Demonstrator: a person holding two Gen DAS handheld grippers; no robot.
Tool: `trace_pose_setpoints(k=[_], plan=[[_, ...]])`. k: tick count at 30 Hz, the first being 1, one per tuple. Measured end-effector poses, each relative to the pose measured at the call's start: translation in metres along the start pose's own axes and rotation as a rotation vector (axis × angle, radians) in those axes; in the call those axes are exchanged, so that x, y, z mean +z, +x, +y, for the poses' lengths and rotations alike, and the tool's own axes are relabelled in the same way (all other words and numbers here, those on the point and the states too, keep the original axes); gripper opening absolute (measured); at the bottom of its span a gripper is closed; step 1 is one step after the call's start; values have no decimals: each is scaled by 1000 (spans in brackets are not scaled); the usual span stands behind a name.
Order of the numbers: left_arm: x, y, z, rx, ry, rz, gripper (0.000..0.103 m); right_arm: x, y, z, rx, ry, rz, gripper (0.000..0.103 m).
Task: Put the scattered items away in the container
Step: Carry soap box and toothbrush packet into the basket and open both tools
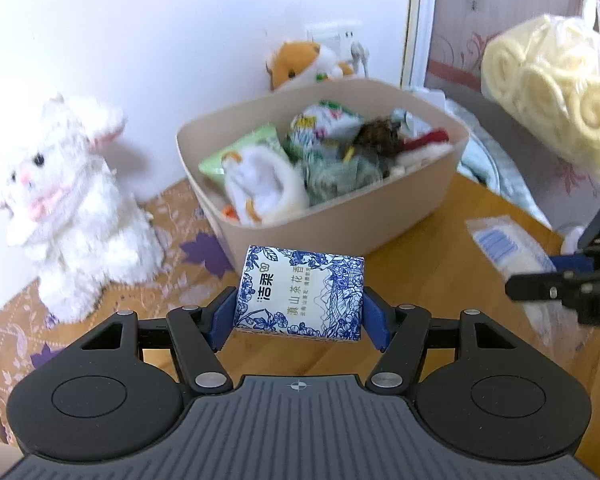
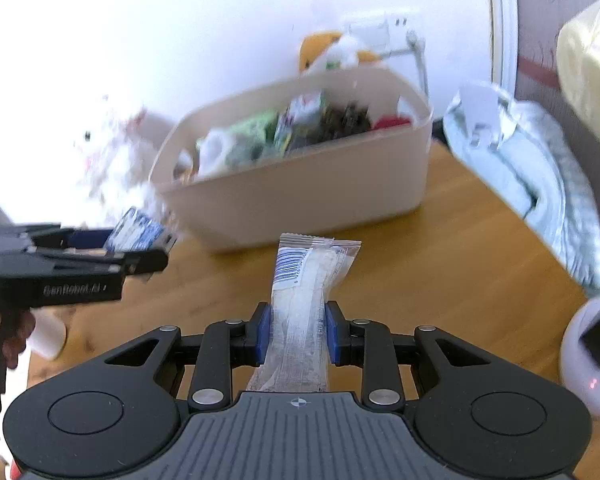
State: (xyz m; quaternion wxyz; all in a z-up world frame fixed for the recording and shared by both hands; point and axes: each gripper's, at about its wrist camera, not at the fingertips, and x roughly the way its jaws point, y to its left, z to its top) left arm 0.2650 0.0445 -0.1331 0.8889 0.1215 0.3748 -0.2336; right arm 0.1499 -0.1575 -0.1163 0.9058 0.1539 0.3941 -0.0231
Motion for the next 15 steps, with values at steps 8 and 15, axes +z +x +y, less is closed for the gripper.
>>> trace_pose_setpoints(k=[8, 15], plan=[[37, -7, -12, 32, -6, -73, 66, 57, -17, -18, -2, -36, -113, 26], [75, 6, -17, 71, -33, -110, 66, 104, -8, -28, 4, -87, -169, 26]])
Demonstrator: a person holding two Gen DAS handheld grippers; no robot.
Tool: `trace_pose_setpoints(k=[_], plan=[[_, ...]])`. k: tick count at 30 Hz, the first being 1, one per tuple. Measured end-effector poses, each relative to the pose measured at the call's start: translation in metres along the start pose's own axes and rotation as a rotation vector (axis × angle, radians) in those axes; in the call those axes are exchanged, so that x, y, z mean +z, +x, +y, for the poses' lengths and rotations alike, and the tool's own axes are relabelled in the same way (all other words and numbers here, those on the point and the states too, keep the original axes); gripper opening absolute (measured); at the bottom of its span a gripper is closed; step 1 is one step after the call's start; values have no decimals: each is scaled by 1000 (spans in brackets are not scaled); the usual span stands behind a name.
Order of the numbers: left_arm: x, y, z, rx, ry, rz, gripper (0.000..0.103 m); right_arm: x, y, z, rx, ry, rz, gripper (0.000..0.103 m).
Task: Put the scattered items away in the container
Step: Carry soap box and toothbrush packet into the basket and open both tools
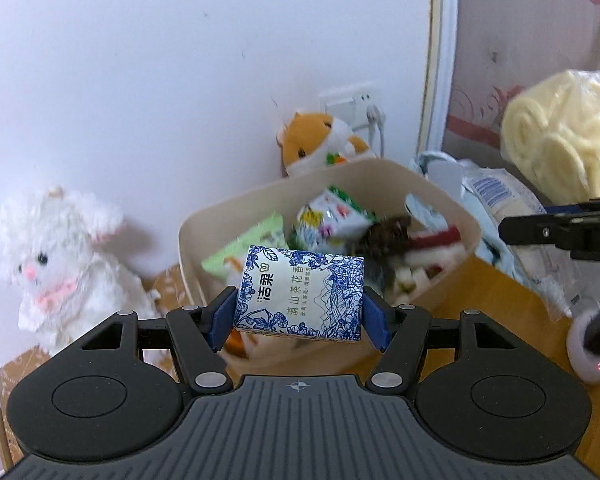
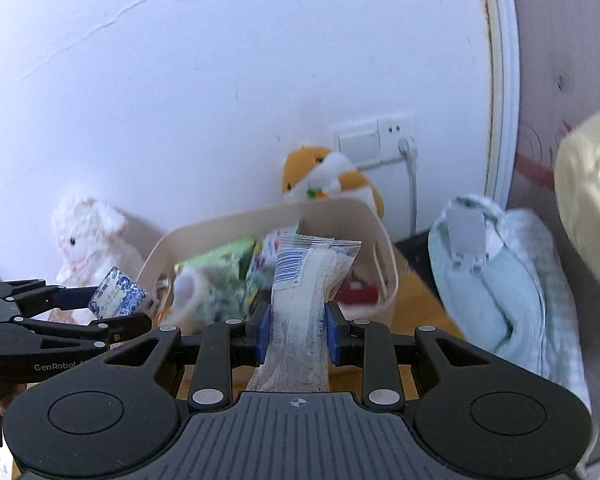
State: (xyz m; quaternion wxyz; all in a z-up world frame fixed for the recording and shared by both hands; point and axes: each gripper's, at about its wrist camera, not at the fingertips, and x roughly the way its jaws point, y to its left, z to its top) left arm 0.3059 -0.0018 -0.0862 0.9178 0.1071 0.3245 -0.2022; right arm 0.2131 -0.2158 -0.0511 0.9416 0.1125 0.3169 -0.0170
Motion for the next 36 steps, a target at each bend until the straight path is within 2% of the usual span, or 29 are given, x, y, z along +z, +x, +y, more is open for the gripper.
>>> trace_pose_setpoints(k=[6, 13, 20, 26, 27, 28, 29, 31, 33, 36], plan=[[19, 25, -8, 65, -13, -10, 66, 23, 23, -4, 8, -84, -21, 26], [28, 65, -9, 151, -118, 43, 66, 39, 62, -16, 39, -156, 8, 26], [32, 100, -7, 192, -231, 112, 66, 40, 107, -26, 83, -217, 78, 26], [30, 117, -13, 242, -254, 142, 66, 32, 126, -26, 91, -263, 133, 27], [30, 118, -13, 244, -263, 147, 66, 32, 129, -26, 95, -267, 142, 29], [30, 119, -13, 251, -270, 152, 67, 31, 130, -27, 95, -269, 149, 38], [30, 120, -14, 252, -270, 158, 69, 31, 130, -28, 95, -270, 155, 42], [29, 119, -17, 254, -254, 169, 73, 31, 129, -30, 117, -263, 159, 61], [28, 116, -21, 270, -231, 171, 76, 31, 124, -30, 112, -267, 145, 72], [28, 107, -22, 286, -240, 166, 77, 33, 113, -31, 117, -261, 132, 79]])
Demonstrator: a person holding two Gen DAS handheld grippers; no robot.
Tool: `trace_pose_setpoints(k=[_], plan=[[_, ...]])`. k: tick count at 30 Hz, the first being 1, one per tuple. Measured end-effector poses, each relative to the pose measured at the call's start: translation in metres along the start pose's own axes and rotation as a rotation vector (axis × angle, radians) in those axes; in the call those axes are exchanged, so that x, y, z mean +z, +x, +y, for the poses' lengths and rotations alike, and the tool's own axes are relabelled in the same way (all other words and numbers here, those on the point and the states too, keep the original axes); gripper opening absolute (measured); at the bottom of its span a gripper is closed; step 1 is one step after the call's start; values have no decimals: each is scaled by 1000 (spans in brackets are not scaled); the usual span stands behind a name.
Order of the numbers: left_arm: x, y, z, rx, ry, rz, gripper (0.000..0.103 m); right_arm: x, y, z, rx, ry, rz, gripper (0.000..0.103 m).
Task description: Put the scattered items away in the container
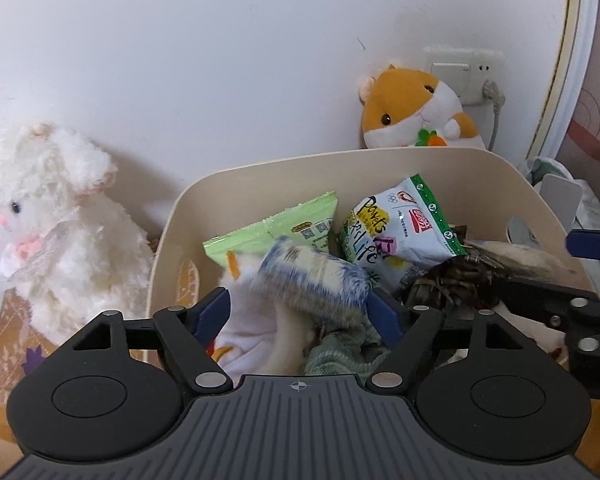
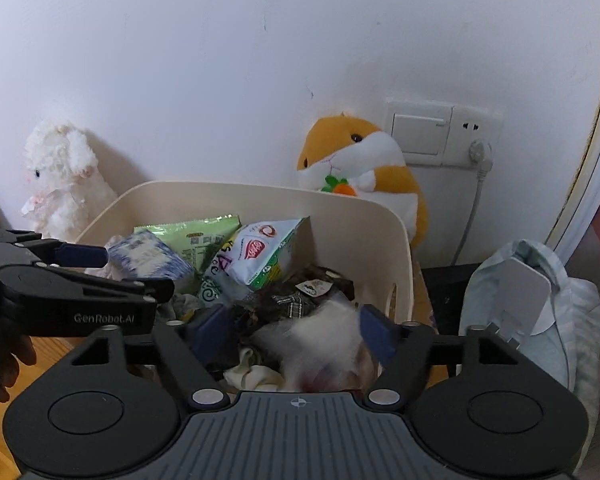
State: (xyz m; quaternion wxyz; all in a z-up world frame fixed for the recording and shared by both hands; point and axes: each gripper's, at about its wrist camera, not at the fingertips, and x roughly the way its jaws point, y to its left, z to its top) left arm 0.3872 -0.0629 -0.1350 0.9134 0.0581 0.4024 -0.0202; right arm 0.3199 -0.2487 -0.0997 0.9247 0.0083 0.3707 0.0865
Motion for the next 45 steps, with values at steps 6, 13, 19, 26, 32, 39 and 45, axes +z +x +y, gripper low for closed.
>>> trace_pose_setpoints(k=[6, 13, 19, 26, 32, 39, 45], plan=[[-3, -32, 13, -10, -78, -12, 78, 2, -29, 2, -2, 24, -26, 95], [-14, -89, 19, 56, -54, -49, 78, -1, -73, 13, 7, 61, -27, 103], [-35, -140, 27, 13, -63, -52, 78, -8, -114, 30, -2, 45, -28, 103], [-67, -201, 41, -26, -72, -67, 78, -30, -170, 48, 3, 53, -38, 103], [-93, -250, 52, -32, -44, -81, 78, -54, -211, 64, -16, 28, -3, 103], [-125, -298, 62, -22, 3, -97, 78, -83, -255, 82, -44, 22, -2, 103], [-150, -336, 67, -52, 30, -90, 78, -105, -282, 102, -58, 2, 9, 103]])
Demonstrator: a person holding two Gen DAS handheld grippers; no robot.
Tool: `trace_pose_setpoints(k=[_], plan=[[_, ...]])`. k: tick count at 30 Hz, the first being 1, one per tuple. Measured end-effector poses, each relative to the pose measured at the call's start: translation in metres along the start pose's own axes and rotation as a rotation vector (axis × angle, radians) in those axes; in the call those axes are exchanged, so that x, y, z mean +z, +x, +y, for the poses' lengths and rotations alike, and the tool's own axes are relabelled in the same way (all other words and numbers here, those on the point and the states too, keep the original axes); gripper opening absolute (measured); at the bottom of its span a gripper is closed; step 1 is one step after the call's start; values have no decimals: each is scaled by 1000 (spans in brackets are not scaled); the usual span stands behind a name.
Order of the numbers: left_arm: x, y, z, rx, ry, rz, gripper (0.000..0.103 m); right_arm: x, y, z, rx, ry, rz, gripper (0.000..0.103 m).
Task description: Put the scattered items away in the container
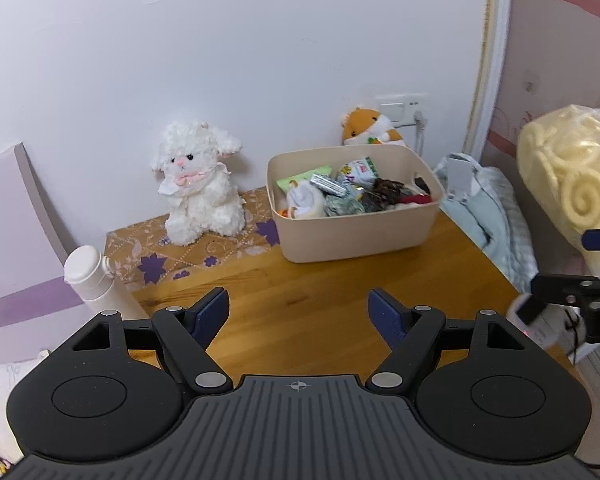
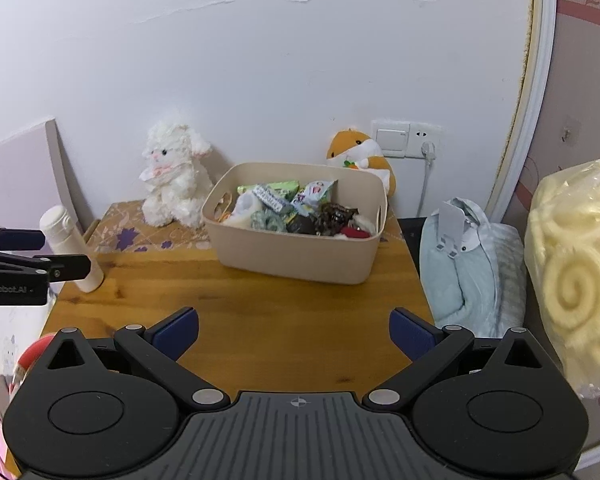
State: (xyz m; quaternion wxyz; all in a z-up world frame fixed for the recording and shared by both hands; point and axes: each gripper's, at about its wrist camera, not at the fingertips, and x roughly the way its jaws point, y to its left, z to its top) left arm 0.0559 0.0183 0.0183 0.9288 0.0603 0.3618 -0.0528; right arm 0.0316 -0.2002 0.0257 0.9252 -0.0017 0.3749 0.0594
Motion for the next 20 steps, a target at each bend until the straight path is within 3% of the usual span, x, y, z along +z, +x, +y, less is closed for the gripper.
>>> trace_pose_setpoints(k=[8, 12, 20], plan=[[-23, -38, -1, -35, 31, 14, 78, -22, -27, 22, 12, -12, 24, 103], [-31, -43, -7, -56, 71, 19, 78, -32, -35, 26, 18, 1, 43, 103], [-40, -40, -4, -90, 36, 50, 78, -46, -41, 27, 3, 11, 69, 103]])
